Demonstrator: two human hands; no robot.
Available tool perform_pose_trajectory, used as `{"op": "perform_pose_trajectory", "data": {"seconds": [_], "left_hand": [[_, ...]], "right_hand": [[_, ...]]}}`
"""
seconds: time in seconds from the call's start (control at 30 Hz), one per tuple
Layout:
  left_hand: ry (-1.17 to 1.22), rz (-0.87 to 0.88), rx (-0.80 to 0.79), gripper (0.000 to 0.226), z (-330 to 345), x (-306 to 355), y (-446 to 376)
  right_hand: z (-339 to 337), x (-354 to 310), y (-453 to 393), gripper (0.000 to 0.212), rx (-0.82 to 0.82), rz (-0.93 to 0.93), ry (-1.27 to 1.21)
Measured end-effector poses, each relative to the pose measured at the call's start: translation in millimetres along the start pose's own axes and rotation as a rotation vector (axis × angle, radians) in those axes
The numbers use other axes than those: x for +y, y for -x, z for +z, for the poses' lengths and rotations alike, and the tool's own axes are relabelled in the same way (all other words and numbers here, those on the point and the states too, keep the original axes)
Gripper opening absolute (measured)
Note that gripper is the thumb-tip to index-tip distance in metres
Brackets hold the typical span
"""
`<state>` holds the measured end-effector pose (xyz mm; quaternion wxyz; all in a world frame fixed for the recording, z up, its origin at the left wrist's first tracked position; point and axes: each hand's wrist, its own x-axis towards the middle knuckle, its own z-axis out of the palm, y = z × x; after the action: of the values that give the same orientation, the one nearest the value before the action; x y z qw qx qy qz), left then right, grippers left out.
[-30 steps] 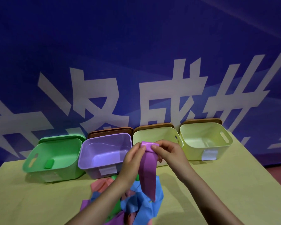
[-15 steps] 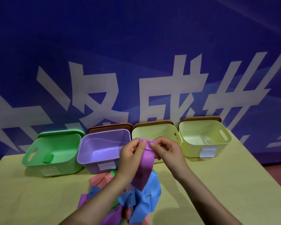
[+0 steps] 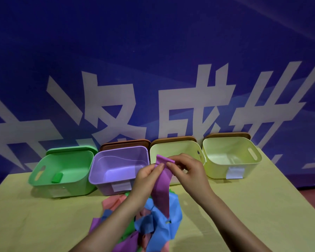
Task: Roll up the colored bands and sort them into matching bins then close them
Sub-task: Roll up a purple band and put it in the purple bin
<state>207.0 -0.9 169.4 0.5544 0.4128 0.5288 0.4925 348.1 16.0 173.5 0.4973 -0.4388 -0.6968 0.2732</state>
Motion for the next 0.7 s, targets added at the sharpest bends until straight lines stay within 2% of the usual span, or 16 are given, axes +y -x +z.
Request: {"op": "perform_pose_trajectory", "data": {"seconds": [0.13,0.3,0.4,0.47,0.57,0.63,0.7], "left_hand": [[0.124,-0.041,-0.008,0.018,1.3,1.2,-2.6],[0.336,-0.166,-0.076,0.033,-2.5,5.0,-2.9],[0.336,-0.187,-0.147,0.045,-4.7,5.0,-1.3],[0.323,-0.174,-0.148,0.042,-3.6,4.2,-0.7],[0.295,-0.097,-0.103,0.027,-3.9,1.5,-2.2],[0.247,-0.063,-0.102,0.025,-6.0,2.0,-1.2],[0.14,-0.02,-0.086,0.024,-7.8,3.3,0.0]], "right_hand": [[-6.3,0.8,-1.8,0.022,-0.071,-0.163,0.073],[-15.9,5.9,-5.9,0.027,-0.189,-0.274,0.25],[-18.0,3.3,-9.1,0.027,-0.246,-0.353,0.388],[-17.9,1.6,-10.5,0.029,-0.282,-0.365,0.414],[-18.3,1.2,-9.2,0.038,-0.31,-0.27,0.302],[-17.0,-0.3,-5.8,0.041,-0.285,-0.13,0.129],[-12.9,-4.6,-1.1,0.035,-0.215,0.064,-0.069]]}}
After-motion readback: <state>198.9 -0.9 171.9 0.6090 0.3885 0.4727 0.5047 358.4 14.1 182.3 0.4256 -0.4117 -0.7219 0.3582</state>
